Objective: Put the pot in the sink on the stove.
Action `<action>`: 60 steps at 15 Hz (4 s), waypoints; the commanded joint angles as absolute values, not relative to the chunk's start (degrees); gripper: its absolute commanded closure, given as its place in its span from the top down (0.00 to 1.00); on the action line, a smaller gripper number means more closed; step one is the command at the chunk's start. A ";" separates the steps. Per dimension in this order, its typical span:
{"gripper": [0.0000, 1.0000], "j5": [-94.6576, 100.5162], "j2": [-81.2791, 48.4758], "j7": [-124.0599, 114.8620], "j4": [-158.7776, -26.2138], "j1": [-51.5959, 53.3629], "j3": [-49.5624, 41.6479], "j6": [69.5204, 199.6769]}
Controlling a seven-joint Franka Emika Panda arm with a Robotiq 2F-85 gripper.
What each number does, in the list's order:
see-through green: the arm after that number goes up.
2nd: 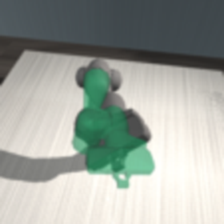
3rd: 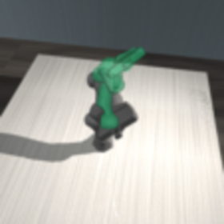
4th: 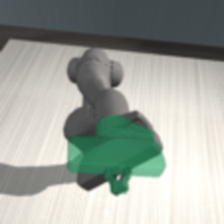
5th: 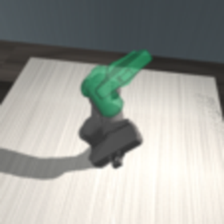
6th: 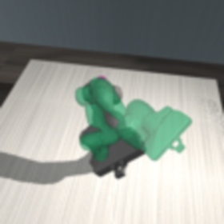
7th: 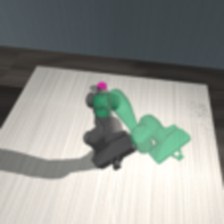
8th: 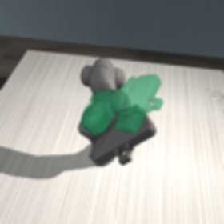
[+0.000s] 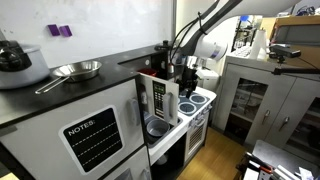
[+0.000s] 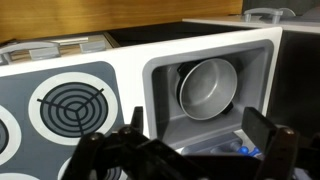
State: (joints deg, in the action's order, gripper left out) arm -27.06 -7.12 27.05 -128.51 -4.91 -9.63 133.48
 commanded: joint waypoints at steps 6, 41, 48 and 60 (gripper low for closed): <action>1.00 -28.85 -8.85 28.94 -131.09 -6.52 -4.75 137.29; 1.00 -27.82 -12.12 27.16 -131.86 -5.97 -0.62 147.77; 1.00 -28.22 -16.90 27.19 -131.23 -7.28 2.63 154.52; 1.00 -28.10 -22.59 27.21 -128.38 -11.15 8.51 159.69</action>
State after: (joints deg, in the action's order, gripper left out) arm -27.59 -20.90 27.28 -129.64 -8.68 5.96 158.13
